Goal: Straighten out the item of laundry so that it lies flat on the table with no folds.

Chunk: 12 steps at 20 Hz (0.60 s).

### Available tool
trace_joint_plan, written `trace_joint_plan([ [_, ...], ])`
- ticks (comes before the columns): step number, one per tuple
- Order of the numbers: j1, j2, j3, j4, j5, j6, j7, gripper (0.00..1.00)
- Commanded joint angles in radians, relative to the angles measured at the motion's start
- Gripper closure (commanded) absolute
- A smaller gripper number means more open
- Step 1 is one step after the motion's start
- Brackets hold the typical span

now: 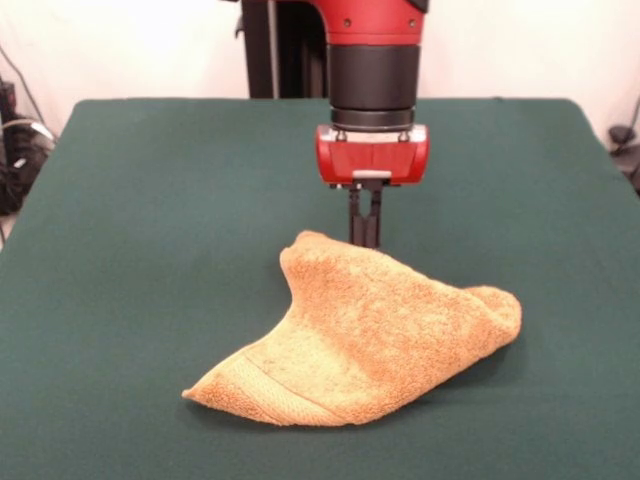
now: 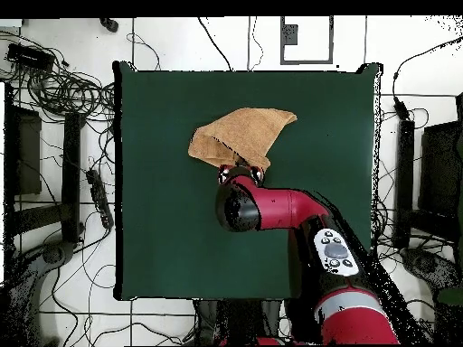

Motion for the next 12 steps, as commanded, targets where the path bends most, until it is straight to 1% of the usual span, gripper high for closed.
trace_joint_plan([
  [1,0.038,-0.053,0.033,0.125,0.029,0.053,0.155,1.00],
  [7,0.013,-0.128,0.056,0.160,0.046,0.125,0.133,1.00],
  [10,-0.009,-0.152,0.069,0.194,0.050,0.137,0.129,1.00],
  [12,-0.015,-0.147,0.067,0.205,0.048,0.119,0.135,1.00],
])
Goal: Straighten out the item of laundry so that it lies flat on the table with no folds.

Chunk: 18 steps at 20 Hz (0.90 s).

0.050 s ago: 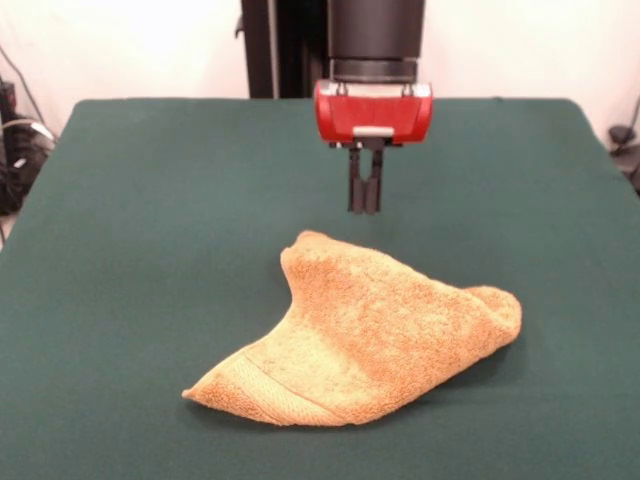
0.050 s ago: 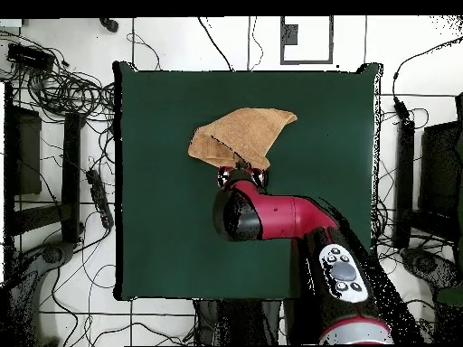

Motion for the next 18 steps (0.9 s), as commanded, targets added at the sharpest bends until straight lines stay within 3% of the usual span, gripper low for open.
trace_joint_plan([
  [1,-0.009,-0.017,0.068,0.129,0.041,0.107,0.137,1.00],
  [5,-0.012,0.016,0.061,0.108,0.020,0.037,0.139,1.00],
  [6,-0.012,0.021,0.058,0.101,0.018,0.027,0.141,0.00],
  [12,-0.025,0.037,0.066,0.037,0.013,0.144,0.067,0.00],
  [18,-0.024,0.085,0.056,-0.060,-0.010,0.167,0.021,0.00],
])
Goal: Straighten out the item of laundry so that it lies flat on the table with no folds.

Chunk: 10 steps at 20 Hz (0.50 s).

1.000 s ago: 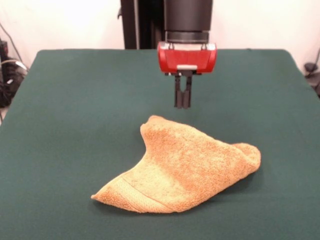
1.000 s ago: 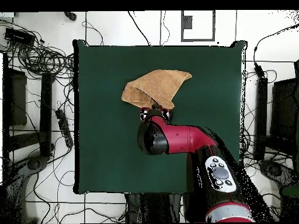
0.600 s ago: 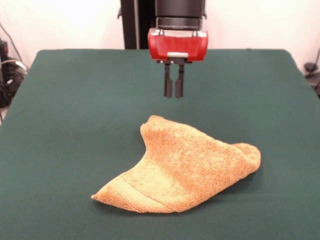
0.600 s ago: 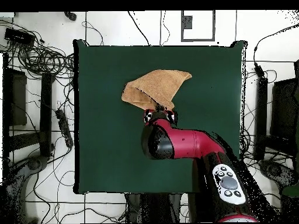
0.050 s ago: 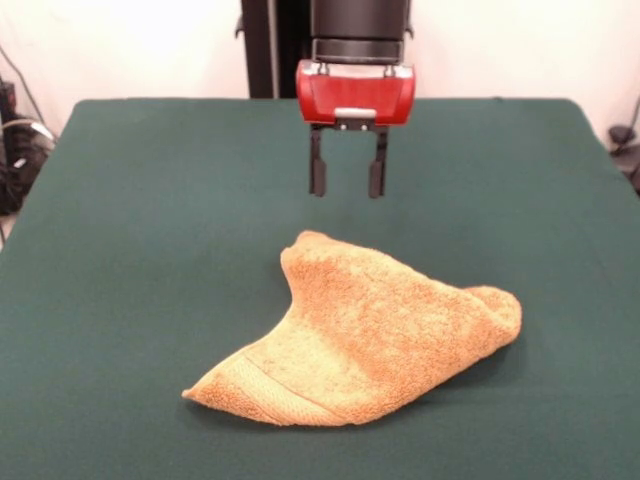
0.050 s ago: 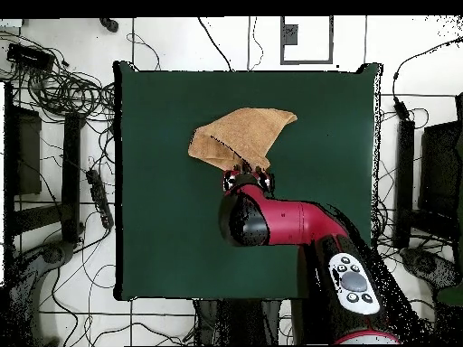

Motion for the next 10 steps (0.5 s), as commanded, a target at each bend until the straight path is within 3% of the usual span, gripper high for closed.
trace_joint_plan([
  [1,0.003,0.111,0.049,-0.099,-0.014,0.138,0.017,0.00],
  [10,-0.012,0.192,0.044,-0.239,-0.047,0.179,-0.041,0.00],
])
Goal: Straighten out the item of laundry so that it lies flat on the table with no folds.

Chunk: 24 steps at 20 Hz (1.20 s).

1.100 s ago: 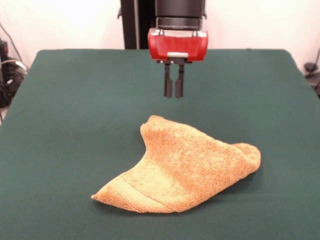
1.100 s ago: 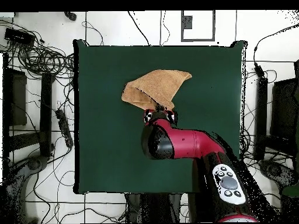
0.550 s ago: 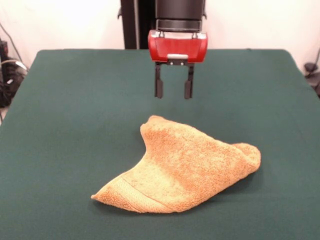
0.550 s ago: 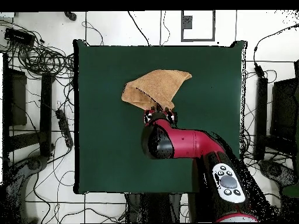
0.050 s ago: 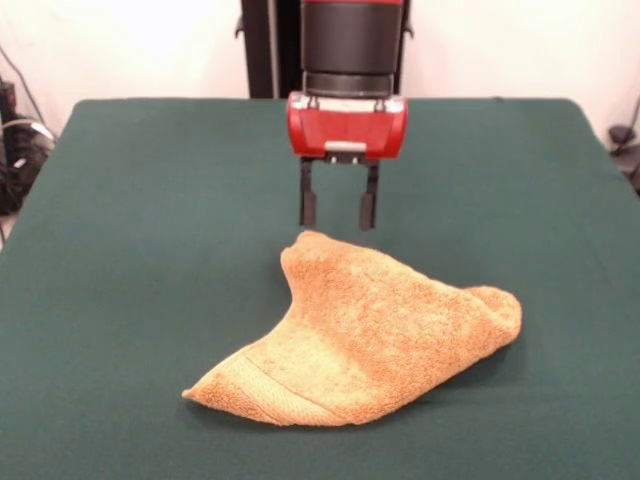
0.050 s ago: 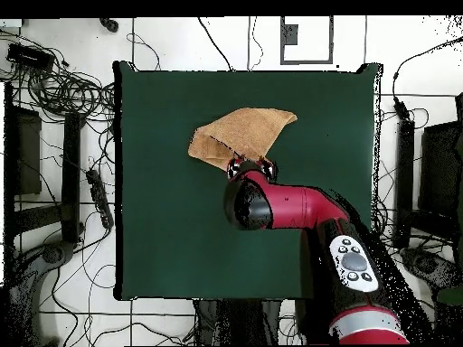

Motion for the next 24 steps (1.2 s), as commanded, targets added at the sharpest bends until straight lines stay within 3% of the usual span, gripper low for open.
trace_joint_plan([
  [1,-0.011,0.109,0.044,-0.130,-0.048,0.161,-0.046,0.00],
  [12,-0.047,0.164,0.091,-0.207,-0.070,0.204,-0.091,0.00],
  [20,-0.055,0.144,0.103,-0.143,-0.091,0.199,-0.055,0.00],
  [24,-0.041,0.169,0.102,-0.180,-0.099,0.193,-0.040,0.00],
])
